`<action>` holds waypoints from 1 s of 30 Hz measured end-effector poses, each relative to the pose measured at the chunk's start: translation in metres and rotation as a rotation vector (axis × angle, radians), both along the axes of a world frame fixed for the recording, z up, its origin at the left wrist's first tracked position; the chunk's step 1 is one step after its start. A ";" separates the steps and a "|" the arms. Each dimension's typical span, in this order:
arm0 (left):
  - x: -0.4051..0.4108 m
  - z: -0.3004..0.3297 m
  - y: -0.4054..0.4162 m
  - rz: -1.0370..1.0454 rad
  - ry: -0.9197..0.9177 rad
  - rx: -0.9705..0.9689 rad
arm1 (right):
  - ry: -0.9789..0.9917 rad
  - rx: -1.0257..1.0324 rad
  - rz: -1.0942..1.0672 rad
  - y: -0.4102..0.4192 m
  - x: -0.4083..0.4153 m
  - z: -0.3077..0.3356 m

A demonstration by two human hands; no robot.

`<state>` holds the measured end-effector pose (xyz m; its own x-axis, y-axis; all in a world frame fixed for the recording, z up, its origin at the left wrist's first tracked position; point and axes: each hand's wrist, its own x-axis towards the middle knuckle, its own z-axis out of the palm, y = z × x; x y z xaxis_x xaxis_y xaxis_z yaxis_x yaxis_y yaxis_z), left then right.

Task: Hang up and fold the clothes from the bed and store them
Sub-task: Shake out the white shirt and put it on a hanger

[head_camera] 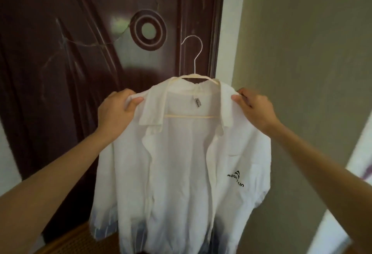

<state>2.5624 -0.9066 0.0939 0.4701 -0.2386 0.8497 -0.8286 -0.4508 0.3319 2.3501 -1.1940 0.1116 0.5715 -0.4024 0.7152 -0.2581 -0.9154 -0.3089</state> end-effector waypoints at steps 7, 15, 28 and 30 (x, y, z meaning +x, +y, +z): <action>-0.021 -0.011 -0.029 -0.237 -0.013 0.053 | -0.079 0.019 -0.293 0.023 -0.071 -0.029; -0.083 -0.026 -0.068 -0.554 -0.012 0.065 | -0.150 -0.038 -0.539 0.059 -0.179 -0.054; -0.239 -0.042 -0.170 -0.998 0.127 0.092 | -0.076 -0.124 -0.954 0.094 -0.377 -0.047; -0.272 -0.045 -0.186 -1.042 0.150 0.100 | -0.073 -0.131 -0.999 0.094 -0.411 -0.049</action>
<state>2.2902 -1.0923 0.0485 0.0911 -0.6506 0.7539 -0.7755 0.4286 0.4636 1.9389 -1.1000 0.0625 -0.0317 -0.5887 0.8077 -0.9097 -0.3178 -0.2674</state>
